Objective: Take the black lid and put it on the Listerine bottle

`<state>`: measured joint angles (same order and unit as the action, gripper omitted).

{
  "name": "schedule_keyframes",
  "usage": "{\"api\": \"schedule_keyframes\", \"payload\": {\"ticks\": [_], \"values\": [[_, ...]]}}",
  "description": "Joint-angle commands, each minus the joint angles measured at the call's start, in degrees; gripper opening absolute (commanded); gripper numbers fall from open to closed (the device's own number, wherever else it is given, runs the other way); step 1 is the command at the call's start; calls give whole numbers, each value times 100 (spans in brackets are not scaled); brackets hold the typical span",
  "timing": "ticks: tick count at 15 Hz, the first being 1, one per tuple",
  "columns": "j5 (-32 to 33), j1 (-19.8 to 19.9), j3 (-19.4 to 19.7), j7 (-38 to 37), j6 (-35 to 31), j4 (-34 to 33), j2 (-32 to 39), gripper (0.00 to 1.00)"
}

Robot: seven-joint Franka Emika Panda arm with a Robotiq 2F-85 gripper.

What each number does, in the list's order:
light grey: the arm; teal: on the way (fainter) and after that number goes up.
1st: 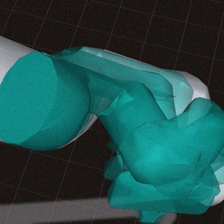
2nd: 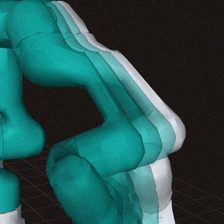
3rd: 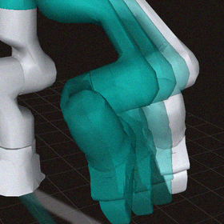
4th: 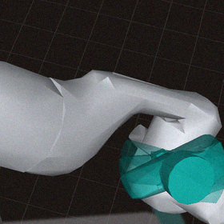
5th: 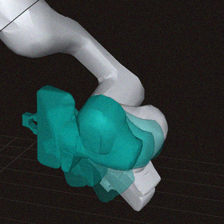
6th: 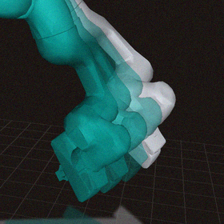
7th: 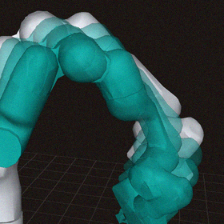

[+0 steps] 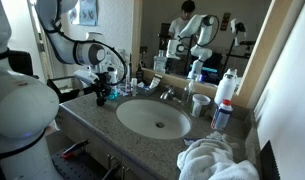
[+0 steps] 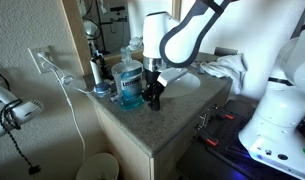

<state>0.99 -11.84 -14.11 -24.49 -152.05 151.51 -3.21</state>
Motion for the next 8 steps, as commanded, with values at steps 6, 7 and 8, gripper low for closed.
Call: {"api": "schedule_keyframes", "payload": {"ticks": [6, 7, 8], "values": [[-324, 42, 121, 370, 2463, -771, -987, 20], [-378, 53, 152, 438, 2936, -923, -1170, 20], [-412, 63, 191, 512, 3355, -1057, -1352, 20]]}}
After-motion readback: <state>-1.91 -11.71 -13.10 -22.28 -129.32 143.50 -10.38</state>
